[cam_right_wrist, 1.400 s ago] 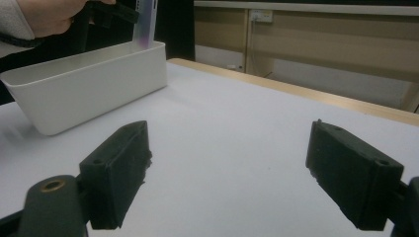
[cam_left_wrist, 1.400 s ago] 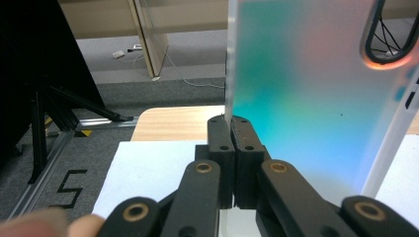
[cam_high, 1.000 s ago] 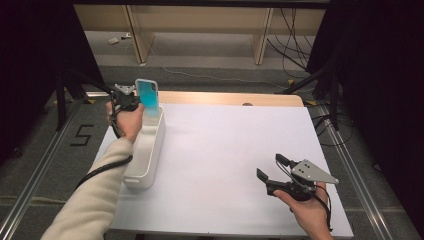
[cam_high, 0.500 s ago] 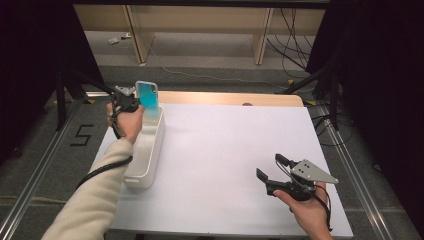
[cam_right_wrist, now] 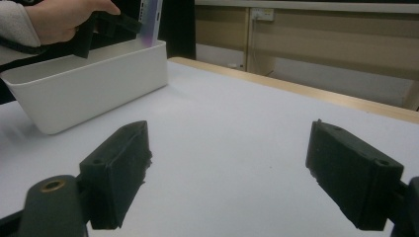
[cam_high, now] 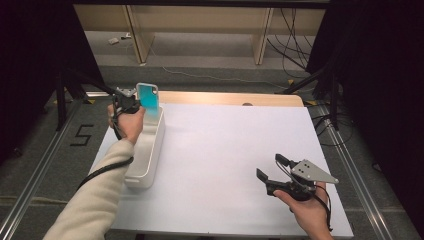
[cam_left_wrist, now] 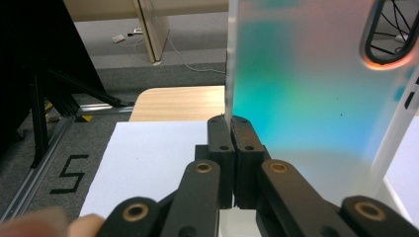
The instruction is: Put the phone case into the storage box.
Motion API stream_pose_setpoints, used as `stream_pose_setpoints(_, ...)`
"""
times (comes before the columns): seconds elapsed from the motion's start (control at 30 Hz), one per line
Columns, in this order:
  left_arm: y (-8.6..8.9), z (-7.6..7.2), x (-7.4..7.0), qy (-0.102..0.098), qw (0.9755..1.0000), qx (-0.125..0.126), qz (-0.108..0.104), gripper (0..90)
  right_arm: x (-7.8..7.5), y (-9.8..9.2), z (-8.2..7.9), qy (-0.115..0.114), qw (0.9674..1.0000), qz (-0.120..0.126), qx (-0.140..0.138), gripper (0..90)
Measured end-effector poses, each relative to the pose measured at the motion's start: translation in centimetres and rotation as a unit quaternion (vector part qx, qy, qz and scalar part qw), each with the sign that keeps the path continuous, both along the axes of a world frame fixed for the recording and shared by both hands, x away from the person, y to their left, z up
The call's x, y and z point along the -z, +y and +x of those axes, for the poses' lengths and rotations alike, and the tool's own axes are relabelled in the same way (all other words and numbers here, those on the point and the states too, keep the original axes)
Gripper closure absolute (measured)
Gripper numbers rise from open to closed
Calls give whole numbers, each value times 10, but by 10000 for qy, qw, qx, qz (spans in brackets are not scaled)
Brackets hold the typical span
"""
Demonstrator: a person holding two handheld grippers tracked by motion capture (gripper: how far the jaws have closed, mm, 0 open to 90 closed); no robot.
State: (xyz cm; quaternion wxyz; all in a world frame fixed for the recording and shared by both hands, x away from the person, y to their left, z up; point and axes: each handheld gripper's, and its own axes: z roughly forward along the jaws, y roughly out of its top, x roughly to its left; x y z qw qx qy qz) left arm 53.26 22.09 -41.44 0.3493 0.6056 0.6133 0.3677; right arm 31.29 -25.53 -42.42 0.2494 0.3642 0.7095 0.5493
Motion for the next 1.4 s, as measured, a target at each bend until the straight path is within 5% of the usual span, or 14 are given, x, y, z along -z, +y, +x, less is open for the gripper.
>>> stream_pose_setpoints(1.4, -2, 2, 17, 230, 9997, 63, 30, 884, -1, 0, 0, 43, 10000, -16, -22, 181)
